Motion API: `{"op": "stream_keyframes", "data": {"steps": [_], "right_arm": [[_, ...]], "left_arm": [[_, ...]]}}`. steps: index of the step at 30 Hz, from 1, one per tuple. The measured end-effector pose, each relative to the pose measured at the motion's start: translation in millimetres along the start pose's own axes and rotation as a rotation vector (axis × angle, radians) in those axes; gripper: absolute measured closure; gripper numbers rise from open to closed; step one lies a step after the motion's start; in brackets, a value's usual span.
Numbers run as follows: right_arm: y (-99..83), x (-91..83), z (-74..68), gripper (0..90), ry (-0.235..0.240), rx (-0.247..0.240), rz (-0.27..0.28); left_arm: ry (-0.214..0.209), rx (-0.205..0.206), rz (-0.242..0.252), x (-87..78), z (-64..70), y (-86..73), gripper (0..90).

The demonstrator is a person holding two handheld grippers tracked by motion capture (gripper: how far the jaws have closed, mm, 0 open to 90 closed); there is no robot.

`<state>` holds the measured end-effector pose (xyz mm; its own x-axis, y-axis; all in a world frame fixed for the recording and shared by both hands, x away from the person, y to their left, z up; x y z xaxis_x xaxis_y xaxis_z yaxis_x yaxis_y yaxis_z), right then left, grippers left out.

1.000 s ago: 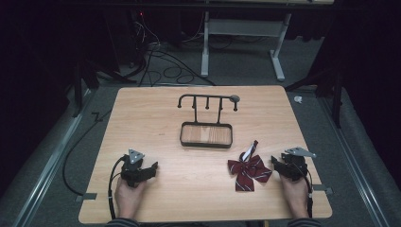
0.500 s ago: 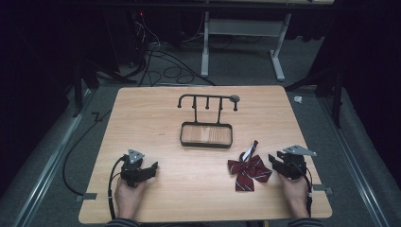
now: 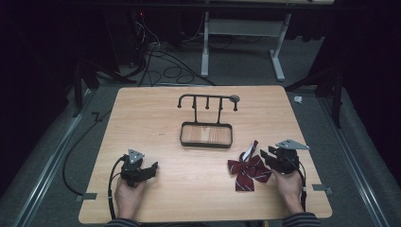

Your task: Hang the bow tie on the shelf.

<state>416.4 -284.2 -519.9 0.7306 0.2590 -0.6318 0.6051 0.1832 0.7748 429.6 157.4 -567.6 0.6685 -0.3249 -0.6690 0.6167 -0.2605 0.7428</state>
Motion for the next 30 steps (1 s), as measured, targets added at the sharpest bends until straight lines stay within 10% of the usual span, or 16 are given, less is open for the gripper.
{"op": "stream_keyframes", "data": {"steps": [30], "right_arm": [[18.9, 40.8, -10.4, 60.2, 0.014, 0.007, -0.073]], "left_arm": [[-0.001, 0.0, 0.0, 0.0, 0.0, 0.0, 29.4]]}}
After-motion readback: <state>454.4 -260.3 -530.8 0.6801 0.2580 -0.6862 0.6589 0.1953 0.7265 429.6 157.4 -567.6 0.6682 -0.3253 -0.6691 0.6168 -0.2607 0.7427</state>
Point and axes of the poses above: each handheld gripper's, and its own axes: x roughly forward along the jaws, y roughly out of its top, z roughly to its right, the point moved 9 cm from there along x, roughly forward along the jaws
